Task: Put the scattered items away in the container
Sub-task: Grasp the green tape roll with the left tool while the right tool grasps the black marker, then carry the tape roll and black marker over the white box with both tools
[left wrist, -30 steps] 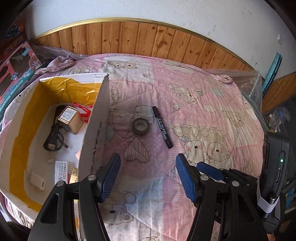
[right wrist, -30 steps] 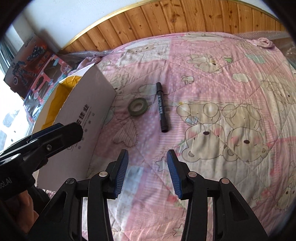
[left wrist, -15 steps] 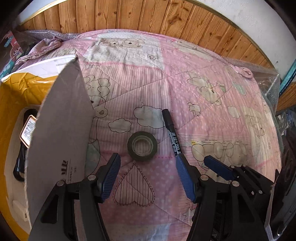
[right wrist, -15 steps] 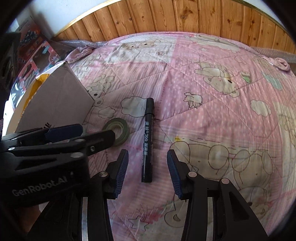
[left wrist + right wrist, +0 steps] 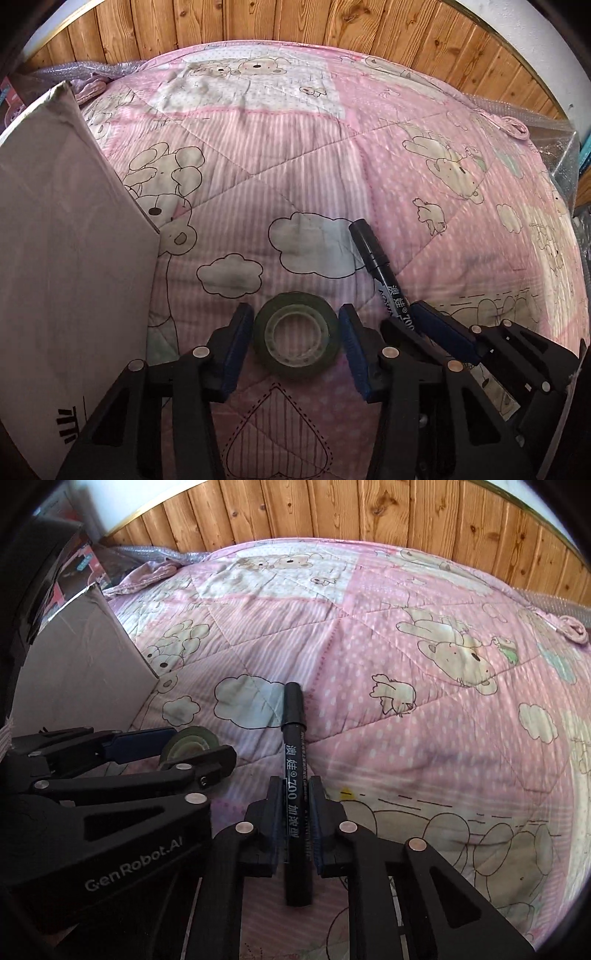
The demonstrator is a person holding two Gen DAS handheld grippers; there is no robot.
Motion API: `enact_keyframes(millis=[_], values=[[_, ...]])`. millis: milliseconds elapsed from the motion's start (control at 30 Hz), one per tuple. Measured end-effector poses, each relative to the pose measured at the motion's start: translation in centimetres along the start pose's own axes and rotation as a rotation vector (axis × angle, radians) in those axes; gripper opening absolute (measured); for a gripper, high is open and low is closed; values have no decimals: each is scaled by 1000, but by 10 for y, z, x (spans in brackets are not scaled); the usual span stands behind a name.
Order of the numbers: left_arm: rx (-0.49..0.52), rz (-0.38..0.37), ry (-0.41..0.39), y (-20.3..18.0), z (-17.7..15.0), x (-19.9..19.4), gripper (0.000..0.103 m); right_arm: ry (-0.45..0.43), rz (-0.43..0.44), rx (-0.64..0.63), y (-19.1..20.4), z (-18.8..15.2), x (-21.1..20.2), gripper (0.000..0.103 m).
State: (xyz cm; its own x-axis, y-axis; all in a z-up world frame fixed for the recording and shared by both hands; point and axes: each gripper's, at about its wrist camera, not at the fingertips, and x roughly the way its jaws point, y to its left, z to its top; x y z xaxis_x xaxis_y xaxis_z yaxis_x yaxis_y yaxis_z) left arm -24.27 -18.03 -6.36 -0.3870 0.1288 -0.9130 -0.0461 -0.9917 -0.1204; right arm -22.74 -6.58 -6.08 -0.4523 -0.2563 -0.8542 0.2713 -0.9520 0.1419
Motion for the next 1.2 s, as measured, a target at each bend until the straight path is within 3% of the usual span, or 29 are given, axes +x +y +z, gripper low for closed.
enact_keyframes(millis=[300, 633, 733, 1200], values=[[15, 6, -35, -1, -6, -20, 49, -14, 28, 51, -15, -7, -11, 19], [-25, -36, -38, 2, -8, -31, 49, -33, 41, 51, -22, 4, 2, 26], [-37, -56, -41, 2, -11, -35, 49, -32, 10, 12, -17, 5, 3, 14], [-54, -93, -70, 2, -43, -82, 49, -23, 49, 117, -8, -38, -55, 14]])
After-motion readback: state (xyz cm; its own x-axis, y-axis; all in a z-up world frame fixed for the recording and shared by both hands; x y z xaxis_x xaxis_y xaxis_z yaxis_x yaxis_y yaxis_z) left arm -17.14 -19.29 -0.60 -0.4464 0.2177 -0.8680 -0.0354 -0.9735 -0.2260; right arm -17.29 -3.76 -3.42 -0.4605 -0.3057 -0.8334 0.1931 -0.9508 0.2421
